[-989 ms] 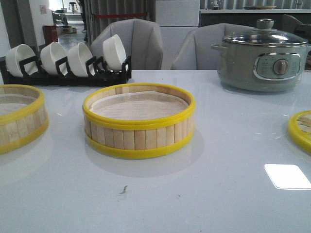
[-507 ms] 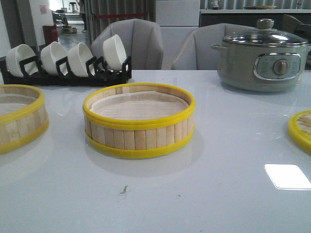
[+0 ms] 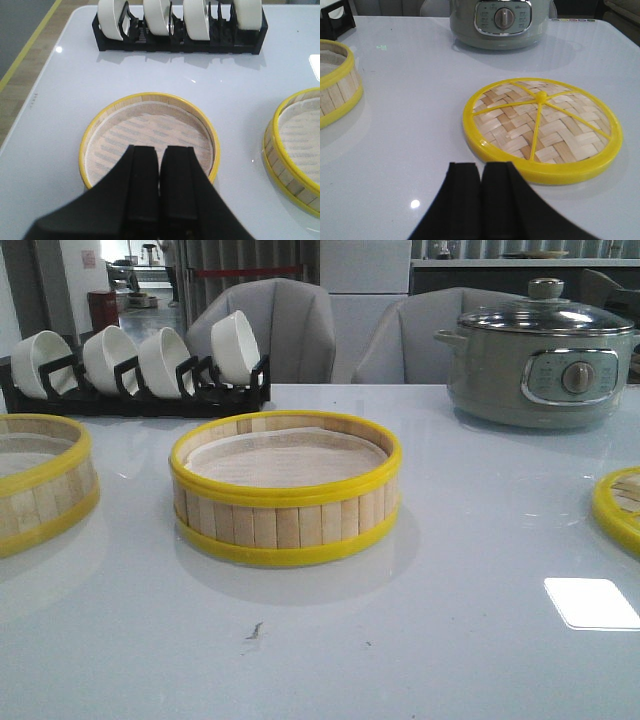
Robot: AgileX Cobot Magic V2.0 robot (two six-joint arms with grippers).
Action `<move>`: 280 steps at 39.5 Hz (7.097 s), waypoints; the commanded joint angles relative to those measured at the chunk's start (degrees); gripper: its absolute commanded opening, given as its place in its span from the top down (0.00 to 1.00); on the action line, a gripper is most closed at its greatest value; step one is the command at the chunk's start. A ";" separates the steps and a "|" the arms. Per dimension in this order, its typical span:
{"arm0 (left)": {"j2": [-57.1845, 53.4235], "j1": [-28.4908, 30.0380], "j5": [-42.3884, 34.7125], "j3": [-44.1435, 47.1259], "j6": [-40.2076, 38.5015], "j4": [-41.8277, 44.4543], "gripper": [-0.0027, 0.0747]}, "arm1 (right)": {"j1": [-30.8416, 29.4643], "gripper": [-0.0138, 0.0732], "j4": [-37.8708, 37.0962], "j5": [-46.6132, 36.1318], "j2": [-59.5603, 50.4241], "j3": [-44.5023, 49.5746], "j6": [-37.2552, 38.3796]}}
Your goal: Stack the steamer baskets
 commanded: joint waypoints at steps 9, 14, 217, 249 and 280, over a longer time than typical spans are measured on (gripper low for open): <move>0.70 0.05 -2.60 -2.06 0.14 -0.66 0.85 | -0.41 0.78 -0.66 -4.59 -1.24 -0.84 -0.50; 0.70 0.05 -3.53 -1.97 0.14 -0.27 0.85 | -0.41 0.78 -0.66 -4.59 -1.24 -0.84 -0.50; 44.30 -8.64 -5.32 -17.12 2.79 -10.90 0.34 | 0.04 0.34 1.91 4.89 44.49 -43.86 5.07; 50.04 -8.75 -0.99 -19.51 2.94 -9.18 0.85 | 0.04 0.34 1.91 4.83 44.49 -43.86 5.07; 44.37 -31.89 5.20 -38.77 3.54 -7.48 0.85 | 0.04 0.34 1.91 3.65 44.49 -43.86 5.07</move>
